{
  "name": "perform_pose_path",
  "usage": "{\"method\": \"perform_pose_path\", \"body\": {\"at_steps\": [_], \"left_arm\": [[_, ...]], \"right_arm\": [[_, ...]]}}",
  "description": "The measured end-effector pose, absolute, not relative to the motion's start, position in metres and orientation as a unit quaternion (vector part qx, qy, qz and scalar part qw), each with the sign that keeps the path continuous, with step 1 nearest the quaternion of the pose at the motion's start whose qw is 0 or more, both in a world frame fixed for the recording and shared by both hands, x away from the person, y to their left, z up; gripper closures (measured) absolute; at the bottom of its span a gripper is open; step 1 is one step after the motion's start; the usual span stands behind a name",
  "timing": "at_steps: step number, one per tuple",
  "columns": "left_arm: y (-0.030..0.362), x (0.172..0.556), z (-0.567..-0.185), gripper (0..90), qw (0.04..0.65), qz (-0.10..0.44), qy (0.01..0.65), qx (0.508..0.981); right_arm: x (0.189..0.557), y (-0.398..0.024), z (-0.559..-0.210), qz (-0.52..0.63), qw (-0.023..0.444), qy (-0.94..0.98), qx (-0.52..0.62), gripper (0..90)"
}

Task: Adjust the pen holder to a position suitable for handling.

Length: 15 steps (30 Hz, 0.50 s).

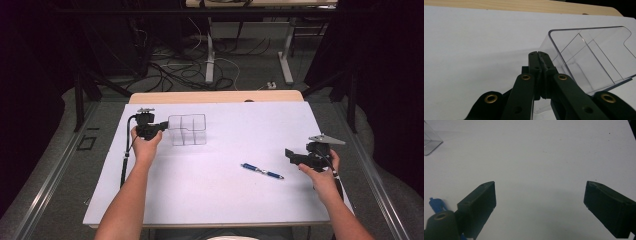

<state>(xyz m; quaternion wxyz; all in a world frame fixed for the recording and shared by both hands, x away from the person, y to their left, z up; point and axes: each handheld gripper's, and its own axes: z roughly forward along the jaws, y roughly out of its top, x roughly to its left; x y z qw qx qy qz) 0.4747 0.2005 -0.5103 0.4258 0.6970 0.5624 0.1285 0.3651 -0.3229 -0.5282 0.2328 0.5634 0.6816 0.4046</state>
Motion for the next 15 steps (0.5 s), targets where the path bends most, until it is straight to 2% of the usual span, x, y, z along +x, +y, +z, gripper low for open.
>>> {"method": "perform_pose_path", "body": {"at_steps": [15], "left_arm": [[0.143,0.479,-0.511,90.0,0.435,0.119,0.541,0.71]], "right_arm": [[0.365,-0.324,-0.529,0.405,0.233,0.685,0.559,10.5]]}}
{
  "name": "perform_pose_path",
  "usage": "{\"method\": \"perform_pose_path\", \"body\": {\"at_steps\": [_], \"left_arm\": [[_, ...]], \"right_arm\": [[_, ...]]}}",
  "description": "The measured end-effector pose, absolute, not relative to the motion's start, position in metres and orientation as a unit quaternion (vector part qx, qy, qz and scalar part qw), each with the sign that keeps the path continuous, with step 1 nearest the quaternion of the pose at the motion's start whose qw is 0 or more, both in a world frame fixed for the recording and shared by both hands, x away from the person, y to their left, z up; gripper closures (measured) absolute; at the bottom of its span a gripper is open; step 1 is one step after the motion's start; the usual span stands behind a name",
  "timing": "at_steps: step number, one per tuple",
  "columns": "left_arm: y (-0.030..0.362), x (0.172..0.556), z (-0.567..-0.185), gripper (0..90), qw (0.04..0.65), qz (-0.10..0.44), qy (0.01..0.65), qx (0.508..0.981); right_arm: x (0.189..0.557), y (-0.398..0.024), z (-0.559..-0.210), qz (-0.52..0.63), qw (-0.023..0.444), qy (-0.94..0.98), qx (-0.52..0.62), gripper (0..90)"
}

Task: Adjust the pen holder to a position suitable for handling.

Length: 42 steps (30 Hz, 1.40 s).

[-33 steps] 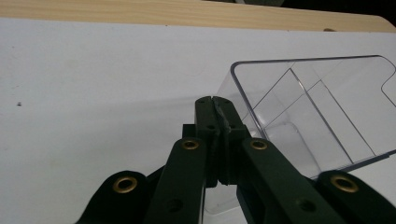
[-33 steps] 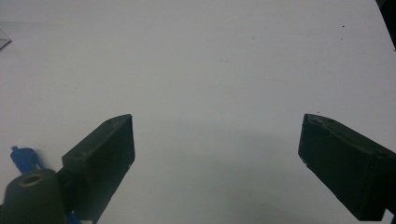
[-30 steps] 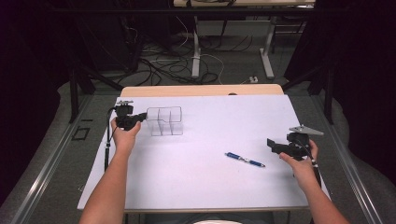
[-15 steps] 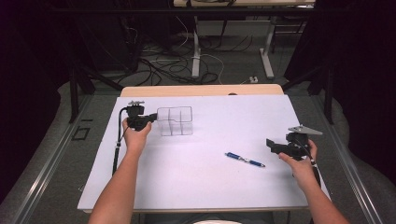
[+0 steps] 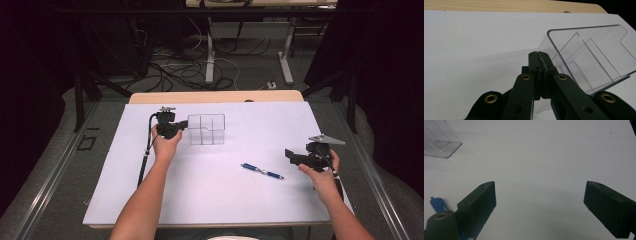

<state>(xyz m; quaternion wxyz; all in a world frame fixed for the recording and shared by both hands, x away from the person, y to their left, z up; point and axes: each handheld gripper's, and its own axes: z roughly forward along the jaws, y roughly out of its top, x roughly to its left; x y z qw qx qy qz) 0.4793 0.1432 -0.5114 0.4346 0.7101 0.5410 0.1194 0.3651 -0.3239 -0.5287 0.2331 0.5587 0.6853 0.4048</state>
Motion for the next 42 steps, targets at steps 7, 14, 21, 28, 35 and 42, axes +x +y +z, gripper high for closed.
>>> {"method": "perform_pose_path", "body": {"at_steps": [7,14,21,28,35,42], "left_arm": [[0.127,0.48,-0.512,90.0,0.437,0.115,0.535,0.714],[0.113,0.479,-0.514,90.0,0.436,0.111,0.529,0.719],[0.104,0.478,-0.515,90.0,0.437,0.105,0.524,0.724],[0.103,0.476,-0.514,90.0,0.436,0.107,0.521,0.726],[0.109,0.474,-0.511,90.0,0.432,0.115,0.523,0.726],[0.119,0.468,-0.507,89.9,0.436,0.121,0.531,0.716]], "right_arm": [[0.365,-0.323,-0.528,0.407,0.232,0.684,0.559,10.5],[0.365,-0.324,-0.529,0.408,0.231,0.685,0.558,10.5],[0.365,-0.324,-0.529,0.408,0.23,0.684,0.559,10.5],[0.365,-0.324,-0.529,0.409,0.23,0.684,0.559,10.5],[0.364,-0.324,-0.528,0.409,0.232,0.684,0.558,10.8],[0.364,-0.324,-0.527,0.409,0.233,0.684,0.557,11.3]]}}
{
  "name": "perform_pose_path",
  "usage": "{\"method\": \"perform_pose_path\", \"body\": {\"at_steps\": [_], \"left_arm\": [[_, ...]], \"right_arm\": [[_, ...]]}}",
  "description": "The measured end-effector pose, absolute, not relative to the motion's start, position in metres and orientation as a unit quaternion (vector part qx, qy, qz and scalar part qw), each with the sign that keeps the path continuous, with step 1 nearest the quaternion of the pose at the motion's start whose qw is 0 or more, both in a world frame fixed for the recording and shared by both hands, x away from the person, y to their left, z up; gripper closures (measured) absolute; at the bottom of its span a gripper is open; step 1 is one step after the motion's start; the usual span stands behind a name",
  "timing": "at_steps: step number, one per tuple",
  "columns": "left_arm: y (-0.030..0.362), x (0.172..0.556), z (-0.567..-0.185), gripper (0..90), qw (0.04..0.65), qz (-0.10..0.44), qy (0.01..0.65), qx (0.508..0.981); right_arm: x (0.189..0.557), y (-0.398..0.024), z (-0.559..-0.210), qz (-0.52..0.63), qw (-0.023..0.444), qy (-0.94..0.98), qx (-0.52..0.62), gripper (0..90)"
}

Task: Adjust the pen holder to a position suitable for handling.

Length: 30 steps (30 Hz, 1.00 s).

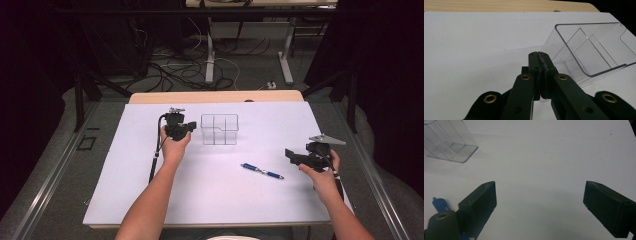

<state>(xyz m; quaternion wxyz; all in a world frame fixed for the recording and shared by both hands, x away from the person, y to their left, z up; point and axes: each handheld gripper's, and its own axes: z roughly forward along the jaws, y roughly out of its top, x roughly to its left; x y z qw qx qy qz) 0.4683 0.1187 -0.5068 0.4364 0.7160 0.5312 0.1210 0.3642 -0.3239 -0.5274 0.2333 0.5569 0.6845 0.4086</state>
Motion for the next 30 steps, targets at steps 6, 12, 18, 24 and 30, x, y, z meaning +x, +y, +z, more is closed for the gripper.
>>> {"method": "perform_pose_path", "body": {"at_steps": [6,12,18,24,30], "left_arm": [[0.127,0.46,-0.502,86.9,0.448,0.121,0.538,0.704],[0.133,0.45,-0.493,80.7,0.467,0.119,0.528,0.699],[0.14,0.441,-0.485,74.1,0.485,0.115,0.521,0.693],[0.148,0.431,-0.48,65.0,0.502,0.099,0.52,0.684],[0.152,0.421,-0.475,53.9,0.499,0.115,0.512,0.689]], "right_arm": [[0.364,-0.323,-0.527,0.409,0.235,0.682,0.559,11.7],[0.364,-0.323,-0.525,0.409,0.237,0.684,0.555,12.0],[0.363,-0.323,-0.524,0.411,0.24,0.685,0.552,12.1],[0.363,-0.323,-0.523,0.41,0.24,0.683,0.555,12.2],[0.362,-0.321,-0.523,0.411,0.24,0.683,0.554,12.1]]}}
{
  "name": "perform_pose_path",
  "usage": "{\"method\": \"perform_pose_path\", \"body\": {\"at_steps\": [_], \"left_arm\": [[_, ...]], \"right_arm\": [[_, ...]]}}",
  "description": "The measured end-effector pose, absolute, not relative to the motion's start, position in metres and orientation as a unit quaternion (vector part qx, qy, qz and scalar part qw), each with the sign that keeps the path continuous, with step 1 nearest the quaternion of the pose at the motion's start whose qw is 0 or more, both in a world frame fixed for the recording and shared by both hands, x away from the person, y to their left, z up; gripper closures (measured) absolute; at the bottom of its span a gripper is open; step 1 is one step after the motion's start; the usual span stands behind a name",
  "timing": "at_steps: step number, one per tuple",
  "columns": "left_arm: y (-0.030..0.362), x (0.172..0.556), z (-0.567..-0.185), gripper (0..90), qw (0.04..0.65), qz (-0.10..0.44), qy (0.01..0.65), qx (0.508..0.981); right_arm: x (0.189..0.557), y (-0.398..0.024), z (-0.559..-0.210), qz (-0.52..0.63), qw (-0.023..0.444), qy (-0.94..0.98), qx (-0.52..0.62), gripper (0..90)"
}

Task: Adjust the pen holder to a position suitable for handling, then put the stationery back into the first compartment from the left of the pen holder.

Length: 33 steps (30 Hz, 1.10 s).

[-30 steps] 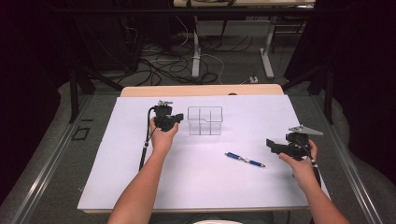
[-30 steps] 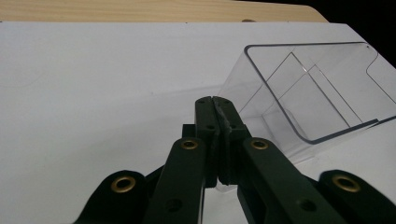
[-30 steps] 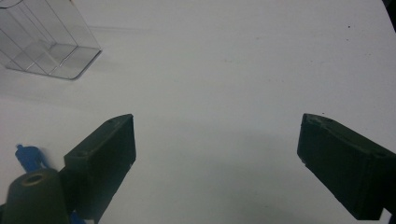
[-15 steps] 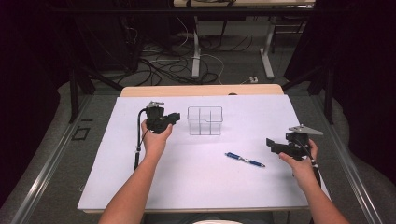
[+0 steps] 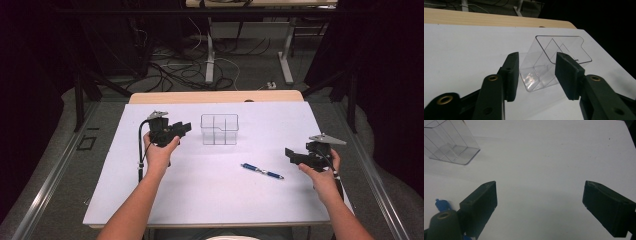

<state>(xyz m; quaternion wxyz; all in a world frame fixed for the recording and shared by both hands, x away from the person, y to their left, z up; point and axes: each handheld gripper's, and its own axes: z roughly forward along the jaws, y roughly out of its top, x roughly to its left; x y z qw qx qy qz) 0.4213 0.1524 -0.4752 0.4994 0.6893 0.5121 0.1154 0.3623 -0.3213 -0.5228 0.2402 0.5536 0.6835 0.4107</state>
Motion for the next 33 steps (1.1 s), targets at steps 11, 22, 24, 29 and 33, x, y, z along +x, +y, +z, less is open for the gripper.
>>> {"method": "perform_pose_path", "body": {"at_steps": [11,22,24,29,33], "left_arm": [[0.159,0.397,-0.472,30.6,0.483,0.193,0.462,0.718],[0.172,0.371,-0.481,14.1,0.462,0.199,0.426,0.752],[0.171,0.366,-0.485,11.8,0.451,0.204,0.423,0.759],[0.172,0.359,-0.487,2.1,0.469,0.19,0.432,0.747],[0.176,0.356,-0.486,0.2,0.484,0.171,0.444,0.735]], "right_arm": [[0.358,-0.319,-0.517,0.42,0.242,0.683,0.547,12.1],[0.357,-0.316,-0.514,0.425,0.241,0.688,0.537,12.1],[0.356,-0.314,-0.513,0.425,0.238,0.69,0.535,12.1],[0.356,-0.31,-0.512,0.422,0.239,0.699,0.526,12.1],[0.356,-0.304,-0.507,0.415,0.247,0.717,0.502,15.1]]}}
